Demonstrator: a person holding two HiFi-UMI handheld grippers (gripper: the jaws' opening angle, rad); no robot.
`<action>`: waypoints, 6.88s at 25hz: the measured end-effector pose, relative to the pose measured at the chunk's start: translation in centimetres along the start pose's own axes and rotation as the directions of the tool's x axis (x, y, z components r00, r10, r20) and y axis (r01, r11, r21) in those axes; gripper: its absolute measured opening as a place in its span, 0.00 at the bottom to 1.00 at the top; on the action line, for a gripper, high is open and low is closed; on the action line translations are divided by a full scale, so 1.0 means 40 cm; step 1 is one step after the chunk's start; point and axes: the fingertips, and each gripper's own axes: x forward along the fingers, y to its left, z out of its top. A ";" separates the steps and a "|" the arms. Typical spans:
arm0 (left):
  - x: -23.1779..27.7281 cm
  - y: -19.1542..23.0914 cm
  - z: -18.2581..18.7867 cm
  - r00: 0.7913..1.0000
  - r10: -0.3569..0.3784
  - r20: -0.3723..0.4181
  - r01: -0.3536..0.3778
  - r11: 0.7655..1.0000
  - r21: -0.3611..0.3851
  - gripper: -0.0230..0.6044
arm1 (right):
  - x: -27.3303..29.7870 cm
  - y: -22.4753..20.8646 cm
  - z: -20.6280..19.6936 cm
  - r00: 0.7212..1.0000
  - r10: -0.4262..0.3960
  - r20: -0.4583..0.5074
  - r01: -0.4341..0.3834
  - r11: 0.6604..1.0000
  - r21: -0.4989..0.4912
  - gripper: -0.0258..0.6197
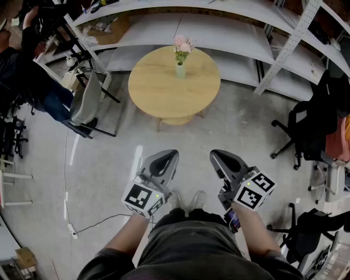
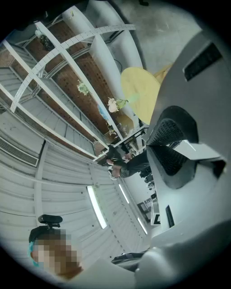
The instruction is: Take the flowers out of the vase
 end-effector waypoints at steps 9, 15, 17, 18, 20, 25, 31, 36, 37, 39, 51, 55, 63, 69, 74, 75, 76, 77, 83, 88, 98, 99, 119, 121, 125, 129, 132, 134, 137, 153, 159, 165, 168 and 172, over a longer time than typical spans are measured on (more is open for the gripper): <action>-0.030 -0.005 0.016 1.000 -0.020 -0.006 0.020 1.000 0.005 0.05 | 0.002 0.039 -0.001 1.000 0.000 0.007 0.000 1.000 -0.003 0.06; -0.025 -0.021 0.009 1.000 -0.013 -0.005 0.013 1.000 0.010 0.05 | -0.018 0.034 -0.008 1.000 0.013 0.010 -0.013 1.000 0.003 0.06; -0.021 -0.031 0.005 1.000 -0.003 -0.005 0.003 1.000 0.011 0.05 | -0.030 0.027 -0.007 1.000 0.020 0.016 -0.020 1.000 0.015 0.07; -0.019 -0.037 0.003 1.000 0.003 -0.004 -0.003 1.000 0.012 0.05 | -0.038 0.023 -0.006 1.000 0.023 0.018 -0.023 1.000 0.018 0.07; -0.014 -0.053 0.002 1.000 0.017 0.000 -0.017 1.000 0.014 0.05 | -0.058 0.015 -0.003 0.999 0.030 0.019 -0.030 0.999 0.015 0.07; 0.003 -0.098 0.007 0.999 0.048 0.015 -0.048 0.998 0.026 0.05 | -0.111 -0.011 0.016 0.999 0.046 0.024 -0.046 0.999 -0.003 0.07; 0.017 -0.122 0.012 0.997 0.078 0.015 -0.079 0.996 0.032 0.05 | -0.144 -0.037 0.038 0.998 0.059 0.029 -0.059 0.998 -0.015 0.07; 0.023 -0.098 0.014 0.997 0.081 0.019 -0.081 0.996 0.029 0.05 | -0.129 -0.044 0.049 0.998 0.061 0.027 -0.060 0.998 -0.027 0.07; 0.026 -0.091 0.016 0.997 0.080 0.021 -0.081 0.996 0.027 0.05 | -0.122 -0.046 0.052 0.998 0.060 0.026 -0.059 0.998 -0.028 0.07; 0.034 -0.074 0.018 0.997 0.077 0.022 -0.078 0.997 0.022 0.05 | -0.106 -0.053 0.056 0.998 0.055 0.021 -0.054 0.998 -0.028 0.07; 0.137 0.140 0.048 0.999 0.042 0.024 -0.042 0.999 -0.004 0.05 | 0.109 -0.128 0.106 1.000 0.017 0.005 -0.017 1.000 -0.019 0.07; 0.167 0.236 0.060 0.999 0.026 0.021 -0.026 1.000 -0.007 0.05 | 0.195 -0.143 0.135 1.000 0.003 0.009 -0.002 1.000 -0.026 0.07; 0.240 0.396 0.120 0.999 -0.027 0.030 0.027 1.000 0.002 0.05 | 0.335 -0.181 0.216 0.998 -0.052 0.043 0.054 0.998 -0.039 0.07; 0.275 0.485 0.142 0.999 -0.032 0.020 0.032 0.999 0.011 0.05 | 0.416 -0.212 0.245 0.996 -0.065 0.054 0.067 0.997 -0.040 0.07; 0.327 0.537 0.133 1.000 -0.026 -0.001 0.026 1.000 0.005 0.05 | 0.461 -0.264 0.263 0.997 -0.068 0.046 0.069 0.997 -0.032 0.07; 0.342 0.546 0.133 1.000 -0.024 -0.004 0.024 1.000 0.003 0.05 | 0.469 -0.278 0.269 0.997 -0.067 0.044 0.068 0.997 -0.032 0.07; 0.357 0.553 0.134 1.000 -0.020 -0.008 0.020 1.000 0.001 0.05 | 0.477 -0.295 0.276 0.997 -0.065 0.040 0.066 0.997 -0.032 0.07; 0.373 0.561 0.134 1.000 -0.016 -0.013 0.016 1.000 -0.001 0.05 | 0.485 -0.312 0.284 0.997 -0.064 0.036 0.065 0.997 -0.031 0.07; 0.479 0.653 0.114 0.998 0.015 -0.055 -0.016 1.000 -0.019 0.05 | 0.581 -0.441 0.311 0.999 -0.047 -0.007 0.047 0.999 -0.010 0.07; 0.587 0.736 0.060 0.992 0.047 -0.116 -0.051 0.998 -0.034 0.05 | 0.677 -0.558 0.316 0.997 0.002 -0.075 -0.003 1.000 -0.011 0.07; 0.781 0.849 -0.074 0.968 0.023 -0.250 -0.034 0.999 -0.039 0.29 | 0.840 -0.789 0.258 0.968 0.080 -0.238 -0.093 0.995 -0.043 0.23; 0.795 0.859 -0.088 0.964 0.014 -0.264 -0.023 0.999 -0.031 0.33 | 0.854 -0.806 0.249 0.964 0.084 -0.252 -0.100 0.994 -0.052 0.25; 1.000 0.869 -0.228 0.857 -0.231 -0.462 0.341 0.924 0.171 0.60 | 1.052 -0.856 0.180 0.935 0.191 -0.298 -0.225 0.971 -0.084 0.44; 1.010 0.866 -0.224 0.851 -0.247 -0.463 0.361 0.916 0.174 0.60 | 1.063 -0.848 0.182 0.934 0.199 -0.296 -0.232 0.969 -0.082 0.44; 1.017 0.866 -0.208 0.856 -0.255 -0.449 0.365 0.914 0.175 0.59 | 1.085 -0.835 0.197 0.935 0.213 -0.284 -0.243 0.967 -0.076 0.44; 1.020 0.870 -0.187 0.871 -0.250 -0.424 0.349 0.921 0.172 0.52 | 1.090 -0.829 0.217 0.935 0.230 -0.270 -0.258 0.963 -0.072 0.44; 1.020 0.873 -0.175 0.878 -0.245 -0.411 0.339 0.925 0.172 0.45 | 1.085 -0.825 0.222 0.935 0.239 -0.264 -0.265 0.962 -0.066 0.41; 1.021 0.875 -0.166 0.884 -0.238 -0.403 0.331 0.927 0.178 0.39 | 1.082 -0.823 0.226 0.937 0.240 -0.254 -0.264 0.962 -0.063 0.34; 1.024 0.877 -0.148 0.891 -0.227 -0.394 0.321 0.927 0.192 0.33 | 1.079 -0.817 0.238 0.942 0.245 -0.231 -0.264 0.963 -0.054 0.27; 1.007 0.877 -0.001 0.921 -0.224 -0.319 0.301 0.929 0.216 0.24 | 1.080 -0.754 0.355 0.946 0.275 -0.173 -0.286 0.957 -0.042 0.19; 0.996 0.874 0.094 0.924 -0.240 -0.299 0.312 0.924 0.222 0.22 | 1.079 -0.706 0.440 0.946 0.281 -0.164 -0.294 0.954 -0.061 0.18; 0.984 0.843 0.221 0.925 -0.282 -0.255 0.336 0.921 0.198 0.21 | 1.050 -0.646 0.552 0.944 0.294 -0.149 -0.304 0.952 -0.046 0.17; 0.979 0.824 0.273 0.925 -0.307 -0.224 0.349 0.919 0.183 0.20 | 1.031 -0.618 0.598 0.944 0.295 -0.145 -0.308 0.948 -0.079 0.17; 0.975 0.818 0.333 0.926 -0.320 -0.200 0.357 0.915 0.187 0.19 | 1.024 -0.588 0.655 0.945 0.302 -0.123 -0.316 0.941 -0.118 0.16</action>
